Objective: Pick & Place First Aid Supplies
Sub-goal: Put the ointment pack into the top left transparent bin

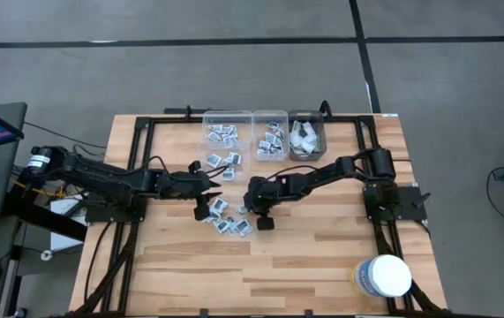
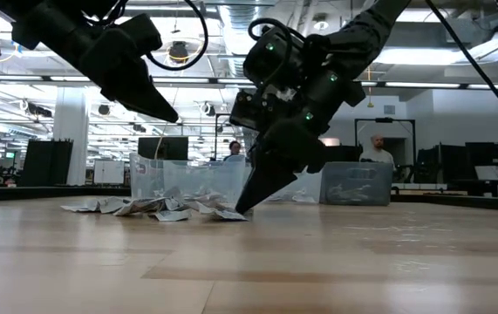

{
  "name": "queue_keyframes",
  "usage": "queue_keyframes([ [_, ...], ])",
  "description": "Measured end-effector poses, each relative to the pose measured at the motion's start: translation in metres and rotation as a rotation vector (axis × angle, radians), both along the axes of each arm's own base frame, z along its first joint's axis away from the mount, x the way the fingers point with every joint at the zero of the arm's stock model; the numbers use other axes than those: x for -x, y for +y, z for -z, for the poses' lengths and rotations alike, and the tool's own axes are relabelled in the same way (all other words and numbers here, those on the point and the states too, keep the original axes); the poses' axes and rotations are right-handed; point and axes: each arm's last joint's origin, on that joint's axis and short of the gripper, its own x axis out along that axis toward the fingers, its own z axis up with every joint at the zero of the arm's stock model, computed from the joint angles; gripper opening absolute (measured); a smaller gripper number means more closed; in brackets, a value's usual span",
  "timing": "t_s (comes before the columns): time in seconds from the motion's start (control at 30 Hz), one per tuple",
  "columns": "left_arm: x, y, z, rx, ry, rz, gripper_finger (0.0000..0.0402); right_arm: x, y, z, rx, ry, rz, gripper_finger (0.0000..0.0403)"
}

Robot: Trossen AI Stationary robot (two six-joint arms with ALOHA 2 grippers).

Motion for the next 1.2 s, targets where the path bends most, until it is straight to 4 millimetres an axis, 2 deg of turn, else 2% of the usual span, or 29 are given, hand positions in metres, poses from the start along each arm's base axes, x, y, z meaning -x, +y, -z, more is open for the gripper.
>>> queue_keyframes([
  [0.2, 0.000, 0.000, 0.000, 0.000, 0.000, 0.000, 0.0116, -0.001, -0.001, -0.015, 0.004, 0.040, 0.003, 0.0002],
  [0.43, 0.000, 0.000, -0.001, -0.036, -0.003, 0.016, 0.0116, -0.006, -0.006, -0.065, 0.015, -0.062, -0.015, 0.0002],
  [0.67, -0.001, 0.000, -0.002, -0.225, 0.019, 0.099, 0.0116, -0.006, -0.026, -0.101, -0.211, -0.147, -0.092, 0.0001],
  [0.93, -0.002, -0.004, -0.003, -0.324, 0.017, 0.264, 0.0116, -0.014, -0.028, -0.123, -0.260, -0.215, -0.129, 0.0000],
  [1.2, -0.004, -0.005, -0.007, -0.334, -0.026, 0.306, 0.0115, -0.015, -0.030, -0.125, -0.257, -0.231, -0.124, 0.0000],
])
